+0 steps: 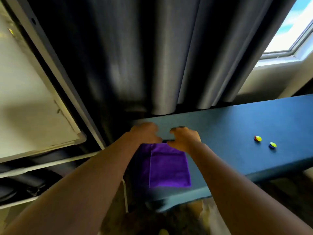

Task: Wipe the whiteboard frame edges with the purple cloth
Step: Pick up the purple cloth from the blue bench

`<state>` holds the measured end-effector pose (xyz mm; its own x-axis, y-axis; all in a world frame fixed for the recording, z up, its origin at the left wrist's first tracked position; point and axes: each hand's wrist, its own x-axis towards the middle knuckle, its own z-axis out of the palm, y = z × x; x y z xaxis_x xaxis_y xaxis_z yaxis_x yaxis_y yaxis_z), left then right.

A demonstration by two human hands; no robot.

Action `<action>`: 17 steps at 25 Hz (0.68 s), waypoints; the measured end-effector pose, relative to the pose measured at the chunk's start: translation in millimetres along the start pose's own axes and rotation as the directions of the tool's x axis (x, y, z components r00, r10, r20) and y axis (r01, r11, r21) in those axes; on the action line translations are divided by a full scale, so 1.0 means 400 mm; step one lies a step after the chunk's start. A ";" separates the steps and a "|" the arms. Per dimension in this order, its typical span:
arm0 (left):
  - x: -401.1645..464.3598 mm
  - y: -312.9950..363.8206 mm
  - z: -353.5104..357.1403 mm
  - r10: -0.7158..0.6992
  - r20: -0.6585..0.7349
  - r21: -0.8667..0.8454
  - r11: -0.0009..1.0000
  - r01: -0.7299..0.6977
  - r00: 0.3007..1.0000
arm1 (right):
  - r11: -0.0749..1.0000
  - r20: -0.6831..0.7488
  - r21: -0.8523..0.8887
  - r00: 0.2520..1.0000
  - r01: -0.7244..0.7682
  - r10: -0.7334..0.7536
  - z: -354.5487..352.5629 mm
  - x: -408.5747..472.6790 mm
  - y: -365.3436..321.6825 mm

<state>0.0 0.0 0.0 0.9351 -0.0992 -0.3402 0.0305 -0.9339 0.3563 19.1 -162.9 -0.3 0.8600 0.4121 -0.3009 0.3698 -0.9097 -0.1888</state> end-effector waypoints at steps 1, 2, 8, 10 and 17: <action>0.003 0.002 0.030 0.010 0.054 0.002 1.000 -0.010 0.999 | 1.000 0.041 -0.011 0.999 -0.002 0.002 0.023 -0.004 0.001; 0.010 0.002 0.059 0.026 0.083 -0.003 1.000 -0.026 0.996 | 1.000 0.057 -0.006 0.998 0.008 -0.007 0.050 0.002 0.007; 0.047 -0.039 0.261 -0.038 0.181 -0.038 0.998 0.046 0.983 | 0.997 0.187 -0.060 0.982 0.049 -0.037 0.244 0.038 0.071; 0.056 -0.055 0.329 -0.041 0.223 -0.056 0.997 0.055 0.974 | 0.994 0.202 -0.088 0.978 0.070 -0.051 0.302 0.049 0.090; 0.088 -0.091 0.406 -0.074 0.099 -0.023 0.997 0.077 0.992 | 0.995 0.229 -0.053 0.971 0.088 -0.074 0.378 0.084 0.121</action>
<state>-25.3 -25.3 -166.2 0.8906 -0.0631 -0.4505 0.1107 -0.9305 0.3491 12.7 -185.5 -160.9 0.7268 0.4788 -0.4925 0.4621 -0.8713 -0.1652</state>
